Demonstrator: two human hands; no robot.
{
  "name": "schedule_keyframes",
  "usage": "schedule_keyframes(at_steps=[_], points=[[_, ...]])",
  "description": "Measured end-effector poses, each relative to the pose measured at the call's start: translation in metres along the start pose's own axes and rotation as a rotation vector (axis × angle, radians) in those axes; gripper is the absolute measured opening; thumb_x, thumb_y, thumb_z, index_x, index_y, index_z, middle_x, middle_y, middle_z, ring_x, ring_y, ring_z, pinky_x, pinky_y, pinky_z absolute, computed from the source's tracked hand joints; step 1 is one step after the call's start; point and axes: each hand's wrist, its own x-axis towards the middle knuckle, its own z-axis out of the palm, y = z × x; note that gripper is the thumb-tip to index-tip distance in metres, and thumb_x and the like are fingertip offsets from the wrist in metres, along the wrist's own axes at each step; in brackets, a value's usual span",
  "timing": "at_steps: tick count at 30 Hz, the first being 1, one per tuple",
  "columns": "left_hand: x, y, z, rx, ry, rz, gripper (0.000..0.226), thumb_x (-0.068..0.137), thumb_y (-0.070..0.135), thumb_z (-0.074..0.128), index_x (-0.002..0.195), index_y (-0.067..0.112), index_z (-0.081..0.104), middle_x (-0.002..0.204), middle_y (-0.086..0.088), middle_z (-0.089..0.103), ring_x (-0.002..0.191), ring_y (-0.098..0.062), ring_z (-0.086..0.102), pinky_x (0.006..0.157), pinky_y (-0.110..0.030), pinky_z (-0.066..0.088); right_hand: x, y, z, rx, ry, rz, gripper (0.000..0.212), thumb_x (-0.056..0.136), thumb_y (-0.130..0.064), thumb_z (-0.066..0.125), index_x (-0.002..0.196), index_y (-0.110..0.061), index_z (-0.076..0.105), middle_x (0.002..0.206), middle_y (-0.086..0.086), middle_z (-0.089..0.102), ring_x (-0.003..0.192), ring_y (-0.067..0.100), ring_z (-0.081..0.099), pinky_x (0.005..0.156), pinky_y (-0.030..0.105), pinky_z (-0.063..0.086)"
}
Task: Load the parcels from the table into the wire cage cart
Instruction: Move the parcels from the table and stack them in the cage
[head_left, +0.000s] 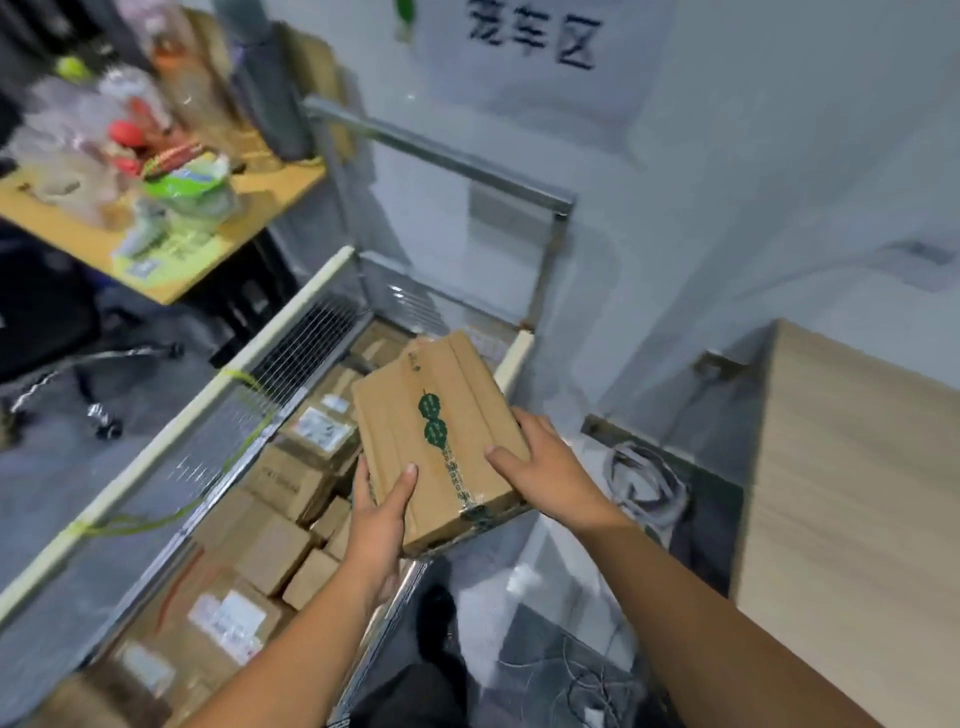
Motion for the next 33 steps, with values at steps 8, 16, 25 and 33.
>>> schedule_keyframes(at_steps=[8, 16, 25, 33], points=[[0.082, -0.026, -0.062, -0.042, 0.353, -0.09, 0.086, 0.086, 0.037, 0.079, 0.157, 0.032, 0.031, 0.142, -0.004, 0.061, 0.122, -0.026, 0.064, 0.11, -0.048, 0.048, 0.129, -0.003, 0.055, -0.349, -0.187, -0.03, 0.064, 0.102, -0.05, 0.059, 0.155, -0.017, 0.045, 0.155, 0.007, 0.048, 0.146, 0.028, 0.041, 0.115, 0.036, 0.034], [0.204, -0.09, -0.103, -0.249, 0.446, -0.307, 0.086, 0.097, 0.033, 0.069, 0.164, 0.034, 0.015, 0.145, -0.004, 0.054, 0.098, -0.021, 0.069, 0.064, -0.035, 0.061, 0.276, 0.067, 0.121, -0.808, -0.2, -0.283, 0.074, 0.092, -0.066, 0.034, 0.142, -0.017, 0.058, 0.137, 0.012, 0.064, 0.133, 0.037, 0.052, 0.112, 0.056, 0.039], [0.253, -0.132, -0.117, -0.122, 0.72, -0.219, 0.061, 0.104, 0.037, 0.058, 0.159, 0.021, 0.036, 0.134, -0.001, 0.065, 0.108, -0.02, 0.068, 0.091, -0.039, 0.059, 0.296, 0.103, 0.143, -0.862, -0.132, -0.314, 0.064, 0.1, -0.054, 0.038, 0.15, -0.018, 0.05, 0.154, 0.013, 0.051, 0.151, 0.038, 0.034, 0.12, 0.065, 0.022], [0.305, -0.203, -0.068, 0.051, 0.645, -0.196, 0.085, 0.081, 0.057, 0.08, 0.149, 0.016, 0.047, 0.132, -0.003, 0.066, 0.118, -0.021, 0.066, 0.102, -0.041, 0.056, 0.32, 0.102, 0.151, -1.046, -0.276, -0.314, 0.081, 0.094, -0.07, 0.017, 0.163, -0.03, 0.03, 0.172, 0.004, 0.024, 0.161, 0.029, 0.008, 0.128, 0.06, 0.005]])
